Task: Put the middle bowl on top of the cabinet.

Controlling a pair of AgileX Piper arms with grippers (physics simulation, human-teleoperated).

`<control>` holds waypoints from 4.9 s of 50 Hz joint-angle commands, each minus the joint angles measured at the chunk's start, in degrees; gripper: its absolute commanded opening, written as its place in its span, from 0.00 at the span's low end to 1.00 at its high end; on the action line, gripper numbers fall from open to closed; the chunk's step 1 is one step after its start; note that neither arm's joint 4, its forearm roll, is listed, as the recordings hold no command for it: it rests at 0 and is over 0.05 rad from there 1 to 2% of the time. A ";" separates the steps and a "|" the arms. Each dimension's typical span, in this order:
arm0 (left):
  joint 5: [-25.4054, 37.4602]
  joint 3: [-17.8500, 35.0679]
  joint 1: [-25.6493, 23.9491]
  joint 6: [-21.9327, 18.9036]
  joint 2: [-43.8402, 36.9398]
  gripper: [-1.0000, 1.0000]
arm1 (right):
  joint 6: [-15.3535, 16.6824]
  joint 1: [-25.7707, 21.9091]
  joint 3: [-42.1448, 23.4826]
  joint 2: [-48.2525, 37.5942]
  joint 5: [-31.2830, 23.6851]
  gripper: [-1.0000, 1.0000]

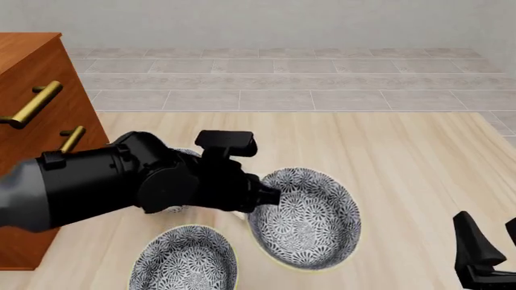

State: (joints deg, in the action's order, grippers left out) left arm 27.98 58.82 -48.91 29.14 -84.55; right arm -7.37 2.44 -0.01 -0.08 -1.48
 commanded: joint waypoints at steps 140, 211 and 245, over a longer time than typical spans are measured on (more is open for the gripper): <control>30.03 24.99 37.16 -0.96 17.57 0.00 | 0.26 -0.49 -0.02 -1.59 1.06 1.00; 37.23 34.58 53.29 1.45 16.72 0.00 | 0.96 -0.80 -0.01 -2.19 1.41 1.00; 41.83 39.30 59.51 3.04 14.77 0.00 | 1.21 -0.87 -0.02 -2.26 1.37 1.00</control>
State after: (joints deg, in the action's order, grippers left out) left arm 68.73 96.85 8.20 31.78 -69.32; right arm -6.24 1.59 -0.04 -2.59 0.16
